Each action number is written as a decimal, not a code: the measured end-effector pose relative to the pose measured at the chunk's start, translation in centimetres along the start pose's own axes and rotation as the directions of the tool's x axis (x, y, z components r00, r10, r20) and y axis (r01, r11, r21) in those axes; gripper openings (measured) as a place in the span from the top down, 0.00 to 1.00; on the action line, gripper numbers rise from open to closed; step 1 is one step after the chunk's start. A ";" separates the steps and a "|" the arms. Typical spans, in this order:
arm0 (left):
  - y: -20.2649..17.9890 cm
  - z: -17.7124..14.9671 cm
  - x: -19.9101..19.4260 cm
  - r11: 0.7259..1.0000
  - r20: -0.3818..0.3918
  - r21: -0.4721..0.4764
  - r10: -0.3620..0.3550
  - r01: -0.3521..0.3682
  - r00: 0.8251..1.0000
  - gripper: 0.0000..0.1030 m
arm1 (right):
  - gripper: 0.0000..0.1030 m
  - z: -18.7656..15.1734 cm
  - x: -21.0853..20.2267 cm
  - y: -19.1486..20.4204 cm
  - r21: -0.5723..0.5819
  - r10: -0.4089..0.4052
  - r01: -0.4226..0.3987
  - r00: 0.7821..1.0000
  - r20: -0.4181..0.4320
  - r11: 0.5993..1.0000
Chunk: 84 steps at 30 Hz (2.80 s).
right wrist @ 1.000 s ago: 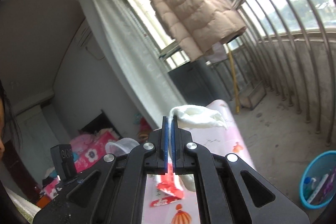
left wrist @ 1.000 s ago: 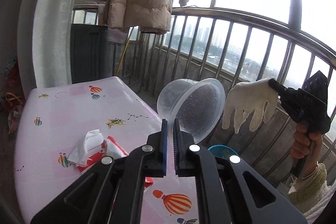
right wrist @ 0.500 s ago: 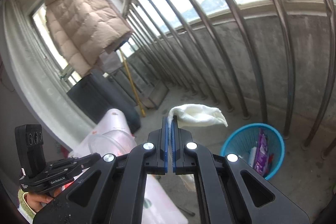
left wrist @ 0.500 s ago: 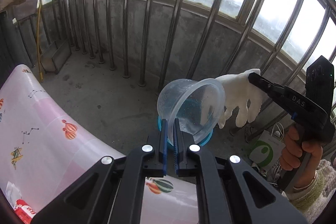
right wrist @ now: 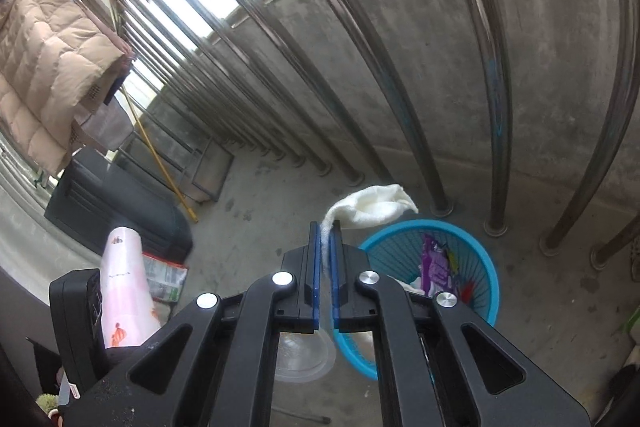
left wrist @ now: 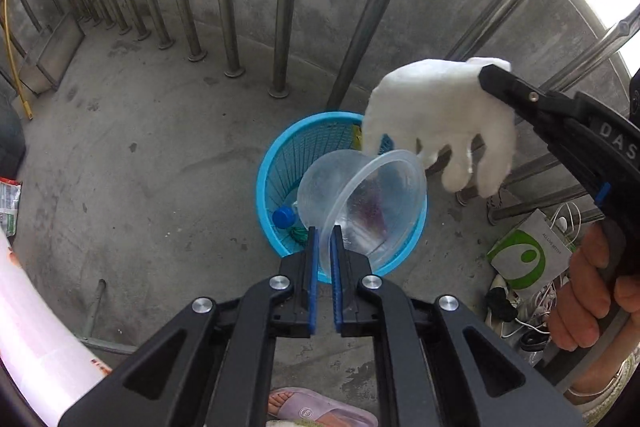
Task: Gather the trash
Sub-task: 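Drop the cup and glove into the wastebasket by opening both tools, then move both tools back to the table toward the tissue and red packets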
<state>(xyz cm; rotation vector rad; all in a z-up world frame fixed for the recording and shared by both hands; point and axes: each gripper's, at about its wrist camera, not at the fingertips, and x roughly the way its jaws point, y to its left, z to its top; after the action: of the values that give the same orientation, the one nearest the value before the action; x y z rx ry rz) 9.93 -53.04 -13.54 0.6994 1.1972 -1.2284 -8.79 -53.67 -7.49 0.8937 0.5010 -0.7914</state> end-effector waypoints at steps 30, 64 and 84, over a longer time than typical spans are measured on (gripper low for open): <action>1.0 -12.8 -23.9 0.995 0.500 -0.097 0.060 -0.013 0.864 0.63 | 0.57 -4.7 -10.5 7.2 -0.176 0.138 -0.135 0.990 0.004 0.975; 17.3 -47.9 -38.6 0.613 0.481 -0.789 0.647 -0.029 0.592 0.63 | 0.46 -21.7 -10.9 31.0 -0.613 0.252 -0.547 0.826 -0.503 0.569; 21.3 -50.2 -36.3 0.504 0.405 -0.863 0.666 0.022 0.626 0.63 | 0.46 -27.3 -10.0 32.3 -0.647 0.206 -0.600 0.788 -0.580 0.471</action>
<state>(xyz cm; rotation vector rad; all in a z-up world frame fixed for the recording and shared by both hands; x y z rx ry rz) 18.50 9.92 2.40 -0.2712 0.7257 -0.3501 8.51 -14.57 0.30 0.2497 0.8995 0.1745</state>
